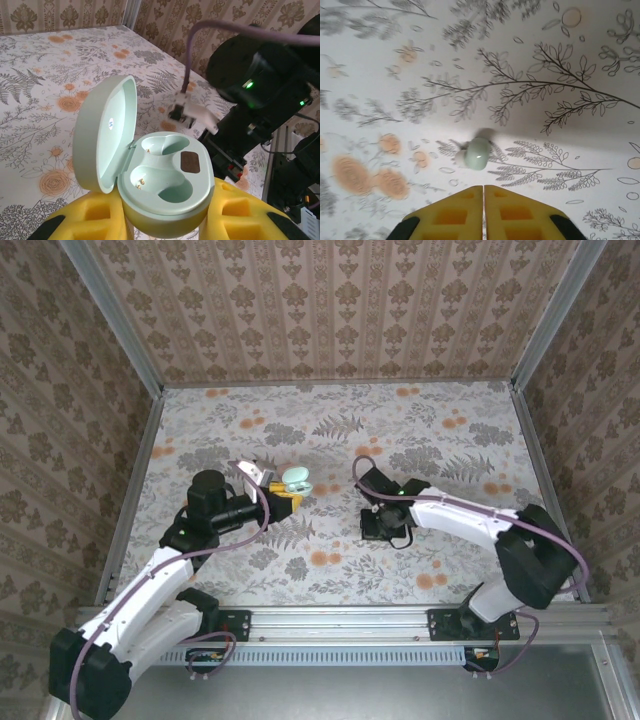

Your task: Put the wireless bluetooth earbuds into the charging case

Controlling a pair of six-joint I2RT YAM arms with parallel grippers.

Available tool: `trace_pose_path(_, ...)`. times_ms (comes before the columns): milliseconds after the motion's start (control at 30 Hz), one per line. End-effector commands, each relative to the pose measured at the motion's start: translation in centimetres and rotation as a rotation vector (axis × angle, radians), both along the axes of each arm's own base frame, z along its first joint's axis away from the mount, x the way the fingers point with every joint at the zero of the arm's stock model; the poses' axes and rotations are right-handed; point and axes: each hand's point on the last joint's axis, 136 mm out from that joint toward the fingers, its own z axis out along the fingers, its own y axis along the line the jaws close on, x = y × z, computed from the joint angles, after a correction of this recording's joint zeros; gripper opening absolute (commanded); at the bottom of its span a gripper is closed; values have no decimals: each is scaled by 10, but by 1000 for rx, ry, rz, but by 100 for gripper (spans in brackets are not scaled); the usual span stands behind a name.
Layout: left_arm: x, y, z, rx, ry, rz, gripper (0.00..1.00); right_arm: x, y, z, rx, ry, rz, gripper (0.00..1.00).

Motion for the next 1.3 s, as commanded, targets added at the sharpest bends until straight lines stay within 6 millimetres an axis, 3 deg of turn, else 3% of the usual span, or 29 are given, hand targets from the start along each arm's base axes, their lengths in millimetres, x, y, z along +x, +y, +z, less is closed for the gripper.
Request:
trace_pose_path(0,2,3,5,-3,-34,13,4,-6,3,4,112,28,-102,18)
trace_pose_path(200,1,3,6,-8,-34,8,4,-4,7,-13,164,81,-150,30)
trace_pose_path(733,-2,4,2,-15,-23,16,5,0,7,-48,115,146,-148,29)
trace_pose_path(1100,0,5,0,-4,-24,19,5,3,9,-49,105,151,-134,21)
trace_pose_path(1267,1,4,0,-2,-30,14,5,8,9,-27,110,111,-126,19)
